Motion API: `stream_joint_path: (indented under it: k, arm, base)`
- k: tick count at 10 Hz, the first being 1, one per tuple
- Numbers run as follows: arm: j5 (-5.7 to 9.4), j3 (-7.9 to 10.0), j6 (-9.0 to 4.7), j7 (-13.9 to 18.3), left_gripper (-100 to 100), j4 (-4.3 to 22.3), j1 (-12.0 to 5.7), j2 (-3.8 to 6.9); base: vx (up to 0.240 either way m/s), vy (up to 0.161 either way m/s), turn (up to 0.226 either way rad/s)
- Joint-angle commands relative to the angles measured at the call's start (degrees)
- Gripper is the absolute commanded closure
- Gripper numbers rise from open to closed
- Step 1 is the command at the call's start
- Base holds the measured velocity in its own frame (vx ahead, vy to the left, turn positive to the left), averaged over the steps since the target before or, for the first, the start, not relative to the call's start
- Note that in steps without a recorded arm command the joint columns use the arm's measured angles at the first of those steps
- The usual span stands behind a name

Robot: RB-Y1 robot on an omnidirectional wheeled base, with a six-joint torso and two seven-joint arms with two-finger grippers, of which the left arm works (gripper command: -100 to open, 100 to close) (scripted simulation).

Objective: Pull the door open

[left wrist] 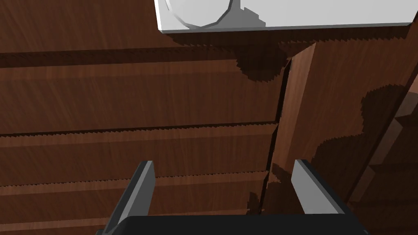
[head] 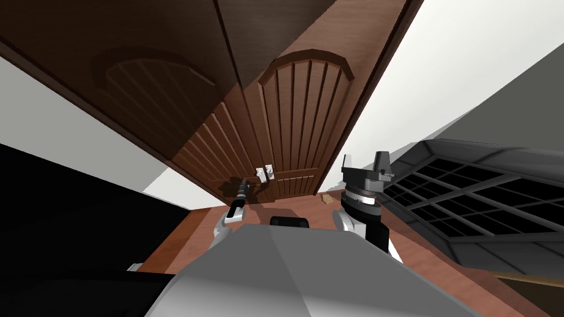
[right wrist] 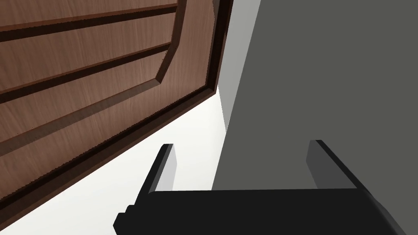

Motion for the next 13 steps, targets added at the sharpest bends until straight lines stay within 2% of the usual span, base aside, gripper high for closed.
stream_joint_path:
  k: [1,2,3,4,9,10,13]
  arm:
    - [-0.12,-0.92,-0.12,0.06,-100,-0.21,-1.20,-0.34]
    - [-0.22,-1.45,-0.18,0.04,-100,-0.42,-1.79,-0.63]
    - [-0.18,-1.10,-0.15,-0.04,-100,-0.21,-1.41,-0.51]
    - [-0.18,-1.10,-0.15,-0.04,100,-0.21,-1.41,-0.51]
    - [-0.18,-1.10,-0.15,-0.04,100,-0.21,-1.41,-0.51]
    - [-0.04,-0.69,-0.14,0.11,-100,-0.26,-0.59,-0.15]
    - [0.00,-1.64,-0.34,0.57,-100,-1.52,0.26,-0.02]
  base:
    - [0.239,-0.041,-0.155]
    - [0.243,-0.073,-0.147]
    - [0.105,-0.036,-0.020]
    - [-0.011,0.004,0.021]
    - [-0.023,0.008,0.000]
    - [-0.108,0.017,0.083]
    - [-0.206,-0.019,0.003]
